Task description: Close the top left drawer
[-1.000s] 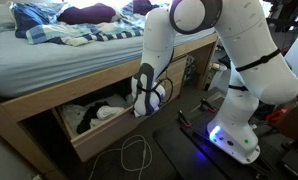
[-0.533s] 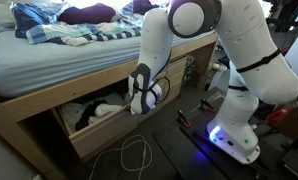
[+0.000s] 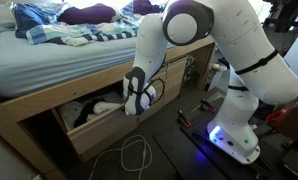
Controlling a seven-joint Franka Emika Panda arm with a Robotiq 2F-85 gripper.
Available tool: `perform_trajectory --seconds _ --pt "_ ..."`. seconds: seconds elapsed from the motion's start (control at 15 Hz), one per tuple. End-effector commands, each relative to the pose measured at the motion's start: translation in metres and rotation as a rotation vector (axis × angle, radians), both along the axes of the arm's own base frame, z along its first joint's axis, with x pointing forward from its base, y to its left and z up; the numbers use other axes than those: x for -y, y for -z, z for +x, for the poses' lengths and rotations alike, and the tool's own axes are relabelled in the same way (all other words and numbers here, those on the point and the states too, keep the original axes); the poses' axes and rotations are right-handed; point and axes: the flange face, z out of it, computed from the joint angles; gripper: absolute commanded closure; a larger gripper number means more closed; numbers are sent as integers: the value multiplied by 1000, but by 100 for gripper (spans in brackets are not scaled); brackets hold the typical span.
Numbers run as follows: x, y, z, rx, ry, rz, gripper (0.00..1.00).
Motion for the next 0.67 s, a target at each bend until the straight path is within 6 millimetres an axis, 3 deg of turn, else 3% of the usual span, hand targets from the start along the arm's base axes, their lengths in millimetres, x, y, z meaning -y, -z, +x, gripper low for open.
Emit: perform_trajectory --seconds 0.0,0.6 --pt "-12 2 13 8 2 -9 100" --pt "-21 -8 20 40 -23 -26 100"
